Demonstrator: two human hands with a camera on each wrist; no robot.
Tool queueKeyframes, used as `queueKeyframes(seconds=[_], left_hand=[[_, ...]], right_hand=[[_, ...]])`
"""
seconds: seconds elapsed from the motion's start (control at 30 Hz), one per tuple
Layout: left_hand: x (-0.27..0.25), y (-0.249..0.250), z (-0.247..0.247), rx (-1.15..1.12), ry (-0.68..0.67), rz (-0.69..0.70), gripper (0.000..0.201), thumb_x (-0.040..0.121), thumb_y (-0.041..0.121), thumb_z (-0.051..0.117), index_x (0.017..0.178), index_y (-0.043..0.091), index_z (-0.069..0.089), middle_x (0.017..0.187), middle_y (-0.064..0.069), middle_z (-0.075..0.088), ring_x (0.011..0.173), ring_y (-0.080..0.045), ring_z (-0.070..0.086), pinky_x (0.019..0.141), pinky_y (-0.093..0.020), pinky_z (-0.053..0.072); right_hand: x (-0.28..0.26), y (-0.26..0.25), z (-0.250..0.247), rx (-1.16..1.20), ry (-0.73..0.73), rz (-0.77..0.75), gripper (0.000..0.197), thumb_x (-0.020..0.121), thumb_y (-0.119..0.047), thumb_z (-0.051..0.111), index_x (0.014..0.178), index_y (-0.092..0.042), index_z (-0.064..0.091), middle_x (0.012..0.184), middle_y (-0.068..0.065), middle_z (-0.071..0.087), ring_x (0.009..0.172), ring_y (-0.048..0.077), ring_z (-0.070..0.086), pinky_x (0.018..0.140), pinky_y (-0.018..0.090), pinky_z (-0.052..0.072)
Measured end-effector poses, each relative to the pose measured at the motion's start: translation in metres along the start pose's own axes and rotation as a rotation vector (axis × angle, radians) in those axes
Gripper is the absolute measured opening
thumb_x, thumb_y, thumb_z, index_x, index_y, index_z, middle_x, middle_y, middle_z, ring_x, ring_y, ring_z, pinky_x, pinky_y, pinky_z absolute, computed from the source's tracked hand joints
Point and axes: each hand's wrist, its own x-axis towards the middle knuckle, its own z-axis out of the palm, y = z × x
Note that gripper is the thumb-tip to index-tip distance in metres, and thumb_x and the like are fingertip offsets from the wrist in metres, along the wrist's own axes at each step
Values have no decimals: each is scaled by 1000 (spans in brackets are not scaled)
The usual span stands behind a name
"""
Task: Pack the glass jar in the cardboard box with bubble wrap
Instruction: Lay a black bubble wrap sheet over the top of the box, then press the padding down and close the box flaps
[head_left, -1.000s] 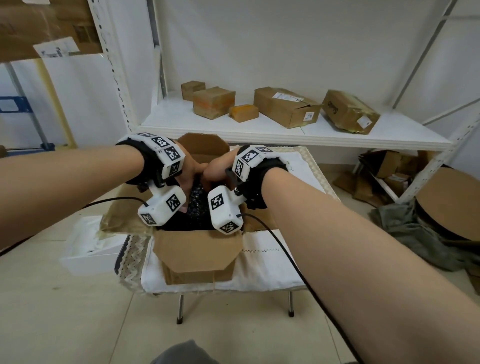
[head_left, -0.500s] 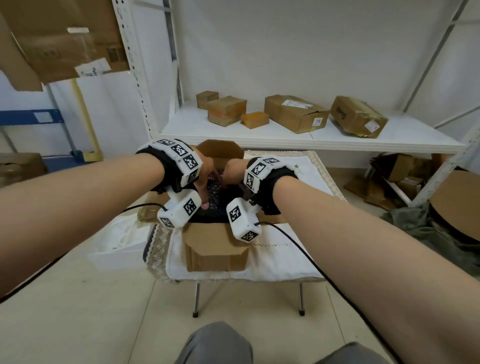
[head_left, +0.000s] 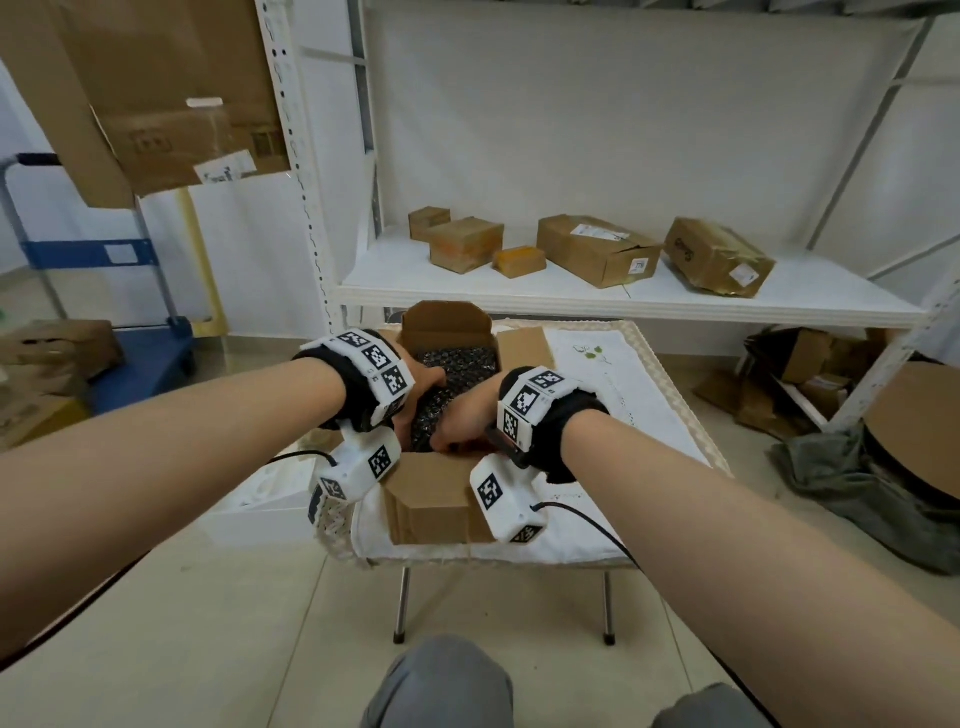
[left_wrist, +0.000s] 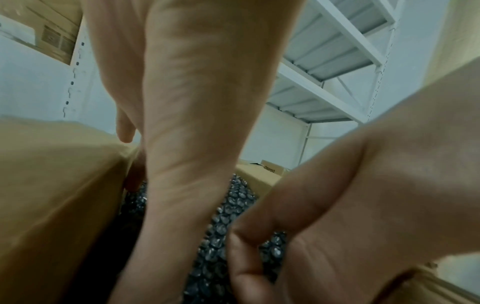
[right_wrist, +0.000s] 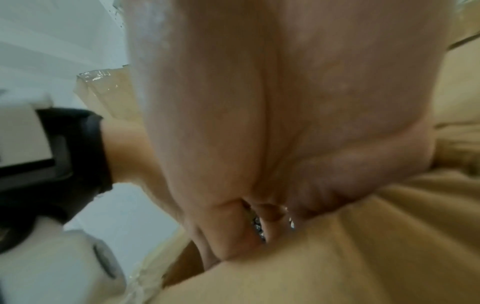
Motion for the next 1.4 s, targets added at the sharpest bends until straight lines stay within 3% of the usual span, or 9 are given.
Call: queueKeyframes(seconds=[0.2,0.3,0.43,0.63,0.9,1.03,1.13,1.3,1.4], left_hand=[[-14,-16,1,-234,48,6,104,67,54,82,152,30,26,150,4,41,135,-21,42,111,-35,33],[-14,-28,7,-424,250,-22,93,70,55,79,148,29,36,149,-2,39,133,-24,42,112,-39,34],[-12,-36,19,-596,339,-227,94,77,34,80,151,21,25,143,-16,41,125,-35,48,97,-42,48],[-10,-32,29,-791,246,-290,85,87,23,71,152,17,17,140,-21,46,119,-39,54,97,-48,50],[-22,-10,0,-899,304,-179,74,94,24,61,153,19,16,148,-17,39,126,-37,50,97,-38,46],[-21,17,2,-936,271,-128,72,93,20,60,152,20,19,144,-16,44,119,-34,53,78,-31,44],[-22,33,3,-949,221,-125,67,95,19,57,152,15,22,146,-14,43,101,-25,57,63,-21,45],[-15,46,-13,-661,395,-102,67,77,55,70,130,18,54,126,-8,56,121,-30,53,86,-31,41],[-12,56,-22,-391,369,-157,93,58,74,71,136,29,47,139,-9,45,134,-40,35,109,-60,27]], right_hand=[[-20,22,-19,312,439,-22,20,94,-28,62,92,-9,65,94,9,75,81,22,70,72,34,57],[-33,44,-27,189,662,131,25,88,-35,68,92,-12,60,107,10,66,108,28,63,94,40,51],[-33,59,-6,270,566,306,72,89,-43,68,143,-7,36,143,19,44,132,36,45,105,40,43],[-23,67,12,501,515,237,87,90,-35,68,152,-4,17,147,19,42,129,35,50,98,36,44],[-44,94,1,790,618,228,74,88,-29,65,147,-7,26,135,19,49,106,33,54,86,42,52],[-49,114,12,761,598,273,78,90,-32,63,150,-8,20,138,19,48,105,33,55,81,39,48],[-48,125,22,745,578,312,78,91,-32,63,151,-8,19,144,20,44,123,36,52,99,45,48],[-43,130,27,726,516,324,83,86,-35,66,148,-9,18,133,22,52,110,39,60,92,50,53],[-41,129,25,675,458,351,92,85,-39,68,151,-7,13,138,22,49,107,37,58,76,49,52]])
